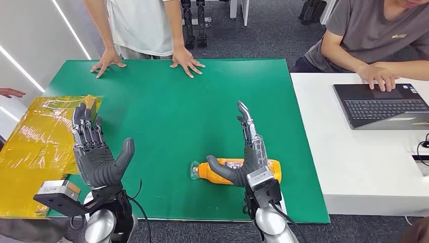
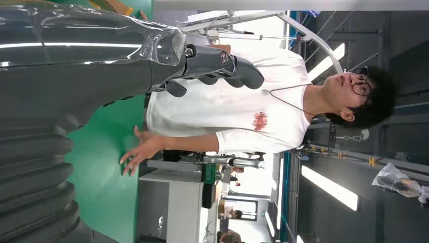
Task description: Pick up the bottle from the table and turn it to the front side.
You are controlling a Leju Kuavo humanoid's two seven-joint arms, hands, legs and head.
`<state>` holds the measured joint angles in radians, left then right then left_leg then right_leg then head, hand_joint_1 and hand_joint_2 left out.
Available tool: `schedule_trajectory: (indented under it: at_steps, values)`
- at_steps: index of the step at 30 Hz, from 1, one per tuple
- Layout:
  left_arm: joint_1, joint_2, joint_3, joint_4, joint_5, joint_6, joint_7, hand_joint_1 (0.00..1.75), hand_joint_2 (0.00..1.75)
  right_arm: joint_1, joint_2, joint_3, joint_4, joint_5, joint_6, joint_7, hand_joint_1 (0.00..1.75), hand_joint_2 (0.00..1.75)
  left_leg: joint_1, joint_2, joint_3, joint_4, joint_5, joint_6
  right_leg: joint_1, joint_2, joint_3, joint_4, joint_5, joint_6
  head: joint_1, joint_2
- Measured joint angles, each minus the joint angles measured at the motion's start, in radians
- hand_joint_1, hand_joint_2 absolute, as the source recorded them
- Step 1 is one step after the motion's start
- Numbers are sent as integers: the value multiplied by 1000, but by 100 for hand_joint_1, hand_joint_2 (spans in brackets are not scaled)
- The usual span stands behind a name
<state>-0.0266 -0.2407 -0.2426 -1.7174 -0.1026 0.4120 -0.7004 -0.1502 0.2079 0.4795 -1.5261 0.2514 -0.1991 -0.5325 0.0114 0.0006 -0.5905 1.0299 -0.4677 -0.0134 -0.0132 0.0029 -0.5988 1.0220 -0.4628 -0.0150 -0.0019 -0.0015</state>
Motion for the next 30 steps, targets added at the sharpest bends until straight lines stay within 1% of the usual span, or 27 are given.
schedule_trajectory:
  at_steps: [7, 11, 18, 22, 27, 30]
  values:
    - [-1, 5, 0, 0, 3, 3, 0, 0, 175, -5, 0, 0, 8, 13, 3, 5, 0, 175, 0, 0, 0, 0, 0, 0, 0, 0, 0, 0, 0, 0, 0, 0]
    - [-4, 10, 0, 0, 7, 2, 0, 0, 175, -28, -14, 9, 20, 111, 6, 48, 0, 175, 0, 0, 0, 0, 0, 0, 0, 0, 0, 0, 0, 0, 0, 0]
    - [-14, 23, -3, 0, 14, -6, 0, 0, 175, -79, -74, 36, 42, 347, 45, 167, 0, 175, 0, 0, 0, 0, 0, 0, 0, 0, 0, 0, 0, 0, 0, 0]
    - [-14, 28, -7, 1, 14, -20, 0, 0, 175, -101, -115, 39, 44, 463, 84, 234, 0, 175, 0, 0, 0, 1, 0, 0, 0, 0, 0, 0, 0, 0, 0, 0]
    - [-17, 33, -11, 9, 14, -42, 0, 0, 175, -116, -186, 48, 54, 554, 134, 260, 0, 175, 0, 0, 0, 1, 0, 0, 0, 0, 0, 0, 0, 0, 0, 0]
    - [-23, 36, -12, 15, 16, -49, 0, 0, 175, -122, -231, 57, 67, 577, 153, 261, 0, 175, 0, 0, 0, 1, 0, 0, 0, 0, 0, 0, 0, 0, 0, 0]
